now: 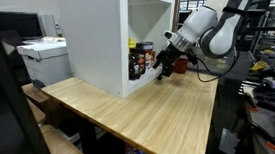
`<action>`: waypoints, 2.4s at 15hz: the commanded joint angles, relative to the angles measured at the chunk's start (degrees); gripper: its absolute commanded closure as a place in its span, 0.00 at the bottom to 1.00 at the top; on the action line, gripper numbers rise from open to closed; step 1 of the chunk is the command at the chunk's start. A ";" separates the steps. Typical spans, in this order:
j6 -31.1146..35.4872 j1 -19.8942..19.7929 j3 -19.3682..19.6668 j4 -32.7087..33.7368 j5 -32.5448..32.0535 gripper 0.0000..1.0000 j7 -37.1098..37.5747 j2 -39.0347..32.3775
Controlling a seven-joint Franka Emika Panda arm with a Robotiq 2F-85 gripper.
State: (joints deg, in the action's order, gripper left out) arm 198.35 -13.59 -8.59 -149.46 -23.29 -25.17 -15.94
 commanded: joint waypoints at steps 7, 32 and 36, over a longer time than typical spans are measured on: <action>-0.27 -36.24 -38.52 7.80 -19.25 0.00 28.29 -6.12; -0.36 -40.26 -43.87 9.44 -18.86 0.00 26.83 -13.42; -0.36 -40.29 -43.96 9.54 -18.85 0.00 26.83 -13.58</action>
State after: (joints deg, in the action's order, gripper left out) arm 197.99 -53.89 -52.55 -139.92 -42.14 1.65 -29.53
